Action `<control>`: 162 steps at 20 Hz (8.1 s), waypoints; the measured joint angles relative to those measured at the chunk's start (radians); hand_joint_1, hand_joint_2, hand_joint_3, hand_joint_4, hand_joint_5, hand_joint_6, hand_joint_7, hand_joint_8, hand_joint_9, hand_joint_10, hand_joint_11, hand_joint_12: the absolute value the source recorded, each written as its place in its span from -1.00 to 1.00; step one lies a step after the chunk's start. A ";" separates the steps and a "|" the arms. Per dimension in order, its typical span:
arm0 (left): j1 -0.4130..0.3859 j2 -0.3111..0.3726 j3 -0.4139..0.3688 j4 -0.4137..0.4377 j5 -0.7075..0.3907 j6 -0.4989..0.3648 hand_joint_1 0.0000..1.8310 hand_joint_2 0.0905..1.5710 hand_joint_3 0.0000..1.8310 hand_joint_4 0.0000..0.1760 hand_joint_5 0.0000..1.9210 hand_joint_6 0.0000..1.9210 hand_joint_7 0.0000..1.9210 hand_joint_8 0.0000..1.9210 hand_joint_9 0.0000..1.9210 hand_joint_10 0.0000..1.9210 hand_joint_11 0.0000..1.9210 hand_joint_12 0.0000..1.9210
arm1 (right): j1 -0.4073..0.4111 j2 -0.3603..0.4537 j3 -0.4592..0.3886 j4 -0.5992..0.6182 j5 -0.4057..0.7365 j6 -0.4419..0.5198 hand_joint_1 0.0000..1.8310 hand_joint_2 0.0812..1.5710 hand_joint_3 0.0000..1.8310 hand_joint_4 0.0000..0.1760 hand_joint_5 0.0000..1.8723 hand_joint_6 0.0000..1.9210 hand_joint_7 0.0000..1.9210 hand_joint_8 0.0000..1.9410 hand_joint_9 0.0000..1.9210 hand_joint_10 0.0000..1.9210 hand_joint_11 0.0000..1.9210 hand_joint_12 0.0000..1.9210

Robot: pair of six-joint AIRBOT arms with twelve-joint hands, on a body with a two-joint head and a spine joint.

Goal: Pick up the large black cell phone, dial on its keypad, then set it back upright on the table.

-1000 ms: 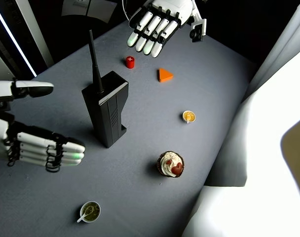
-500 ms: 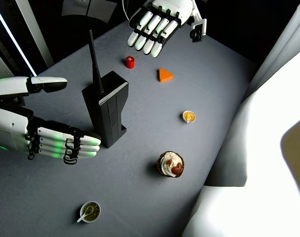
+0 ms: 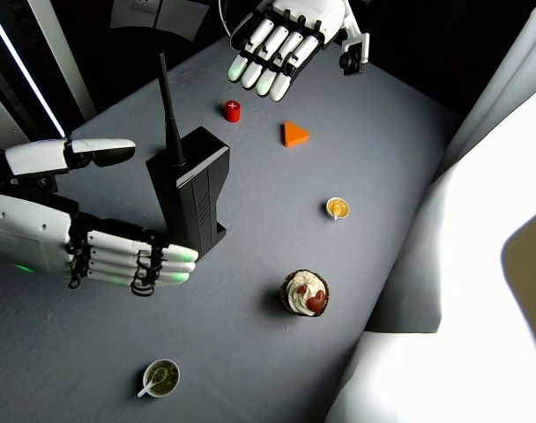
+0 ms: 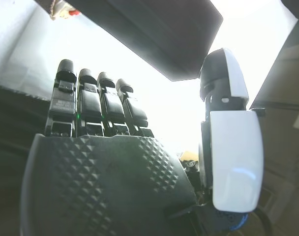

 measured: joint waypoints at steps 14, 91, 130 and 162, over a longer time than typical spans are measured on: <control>0.000 0.000 0.001 0.000 -0.002 -0.003 -0.91 0.50 -1.00 -0.84 -0.88 -1.00 -0.87 -1.00 -0.89 -1.00 -1.00 -0.66 | 0.077 -0.015 0.023 -0.040 -0.068 -0.003 0.01 0.16 -1.00 -1.00 -1.00 -1.00 -1.00 -1.00 -1.00 -1.00 -0.99 -0.96; -0.018 -0.112 -0.039 -0.109 0.375 -0.027 0.58 0.60 -0.99 0.49 -1.00 -1.00 -0.37 0.53 -0.37 0.89 -0.52 1.00 | 0.484 -0.059 0.212 -0.202 -0.247 0.025 0.48 0.47 -1.00 -1.00 -0.01 0.04 -0.22 0.29 -0.17 0.52 -0.27 0.57; 0.018 -0.091 -0.102 -0.319 0.494 0.053 0.58 0.63 -0.99 0.57 -1.00 -1.00 -0.38 0.60 -0.44 0.92 -0.70 1.00 | 0.484 -0.062 0.206 -0.201 -0.253 0.015 0.49 0.45 -1.00 -1.00 0.02 -0.06 -0.15 0.27 -0.17 0.51 -0.32 0.62; 0.042 0.022 -0.148 -0.223 0.143 -0.441 0.59 0.57 -1.00 -1.00 -0.77 -0.98 -0.33 0.43 -0.31 0.78 -0.63 0.98 | 0.408 -0.110 0.246 -0.137 -0.048 0.010 0.37 0.43 -1.00 -1.00 0.05 -0.12 -0.08 0.33 -0.11 0.39 -0.18 0.63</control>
